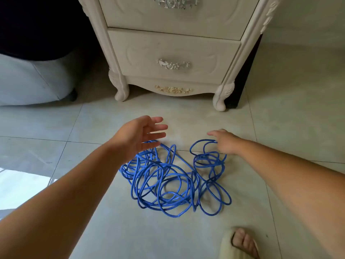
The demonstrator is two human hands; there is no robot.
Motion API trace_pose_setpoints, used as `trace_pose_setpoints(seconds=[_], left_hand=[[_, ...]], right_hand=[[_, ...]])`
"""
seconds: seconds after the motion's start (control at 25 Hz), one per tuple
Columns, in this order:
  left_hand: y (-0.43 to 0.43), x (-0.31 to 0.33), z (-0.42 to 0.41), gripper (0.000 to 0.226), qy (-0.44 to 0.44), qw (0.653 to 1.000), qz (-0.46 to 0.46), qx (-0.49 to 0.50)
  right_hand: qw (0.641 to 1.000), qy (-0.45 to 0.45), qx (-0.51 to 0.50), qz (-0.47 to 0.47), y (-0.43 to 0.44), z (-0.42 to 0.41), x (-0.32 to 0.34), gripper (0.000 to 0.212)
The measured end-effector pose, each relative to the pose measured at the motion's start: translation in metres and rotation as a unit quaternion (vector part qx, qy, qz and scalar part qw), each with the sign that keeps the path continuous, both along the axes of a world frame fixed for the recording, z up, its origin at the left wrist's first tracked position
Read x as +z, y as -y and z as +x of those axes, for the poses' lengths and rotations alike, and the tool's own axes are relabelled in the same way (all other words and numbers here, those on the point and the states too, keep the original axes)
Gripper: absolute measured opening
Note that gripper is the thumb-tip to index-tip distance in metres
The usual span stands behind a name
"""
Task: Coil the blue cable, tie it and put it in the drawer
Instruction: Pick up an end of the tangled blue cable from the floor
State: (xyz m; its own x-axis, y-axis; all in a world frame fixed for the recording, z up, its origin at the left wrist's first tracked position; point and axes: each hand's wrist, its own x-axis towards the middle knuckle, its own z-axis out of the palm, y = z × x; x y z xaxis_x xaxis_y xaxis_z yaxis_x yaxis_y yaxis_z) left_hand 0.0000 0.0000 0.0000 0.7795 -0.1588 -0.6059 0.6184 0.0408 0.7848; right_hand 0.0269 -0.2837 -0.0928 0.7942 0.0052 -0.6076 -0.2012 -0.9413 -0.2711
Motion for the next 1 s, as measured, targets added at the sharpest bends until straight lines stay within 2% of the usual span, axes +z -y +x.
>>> trace_pose_setpoints(seconds=[0.08, 0.2, 0.24, 0.32, 0.4, 0.52, 0.64, 0.68, 0.8, 0.84, 0.92, 1.0], left_hand=[[-0.003, 0.001, -0.001, 0.035, 0.0, 1.0, 0.017, 0.004], [-0.008, 0.001, -0.005, 0.034, -0.004, 0.999, 0.029, 0.012], [-0.009, 0.002, -0.006, 0.033, -0.01, 0.999, 0.032, 0.022], [-0.008, 0.009, -0.009, 0.031, -0.024, 0.998, 0.04, 0.037], [-0.006, 0.017, -0.014, 0.028, -0.035, 0.997, 0.057, 0.045], [-0.005, 0.046, -0.024, 0.037, -0.057, 0.994, 0.08, 0.039], [-0.016, 0.084, -0.036, 0.056, -0.079, 0.994, 0.029, 0.072], [-0.023, 0.103, -0.042, 0.053, -0.071, 0.993, -0.008, 0.091], [-0.032, 0.137, -0.062, 0.021, -0.069, 0.983, -0.122, 0.119], [-0.037, 0.147, -0.071, 0.021, -0.057, 0.981, -0.14, 0.124], [-0.046, 0.166, -0.087, 0.026, -0.016, 0.979, -0.166, 0.121], [-0.051, 0.184, -0.104, 0.028, 0.031, 0.977, -0.177, 0.119]], right_hand=[[0.998, 0.006, 0.024, -0.06, 0.0, -0.004, -0.004, 0.06], [0.989, 0.026, 0.067, -0.132, -0.007, -0.007, -0.009, 0.029], [0.992, 0.035, 0.052, -0.113, -0.013, -0.007, -0.006, 0.02], [0.997, 0.053, -0.031, 0.036, -0.031, -0.009, 0.008, 0.012], [0.968, 0.074, -0.122, 0.207, -0.059, -0.013, 0.035, 0.012], [0.923, 0.151, -0.102, 0.34, -0.106, -0.021, 0.112, 0.008], [0.897, 0.202, -0.022, 0.392, -0.136, -0.045, 0.192, 0.021], [0.892, 0.211, 0.01, 0.4, -0.144, -0.057, 0.217, 0.025], [0.872, 0.216, 0.074, 0.434, -0.15, -0.089, 0.26, 0.027], [0.867, 0.227, 0.085, 0.436, -0.152, -0.101, 0.272, 0.025], [0.857, 0.259, 0.077, 0.438, -0.155, -0.119, 0.287, 0.023], [0.84, 0.238, -0.033, 0.487, -0.159, -0.133, 0.288, 0.038]])
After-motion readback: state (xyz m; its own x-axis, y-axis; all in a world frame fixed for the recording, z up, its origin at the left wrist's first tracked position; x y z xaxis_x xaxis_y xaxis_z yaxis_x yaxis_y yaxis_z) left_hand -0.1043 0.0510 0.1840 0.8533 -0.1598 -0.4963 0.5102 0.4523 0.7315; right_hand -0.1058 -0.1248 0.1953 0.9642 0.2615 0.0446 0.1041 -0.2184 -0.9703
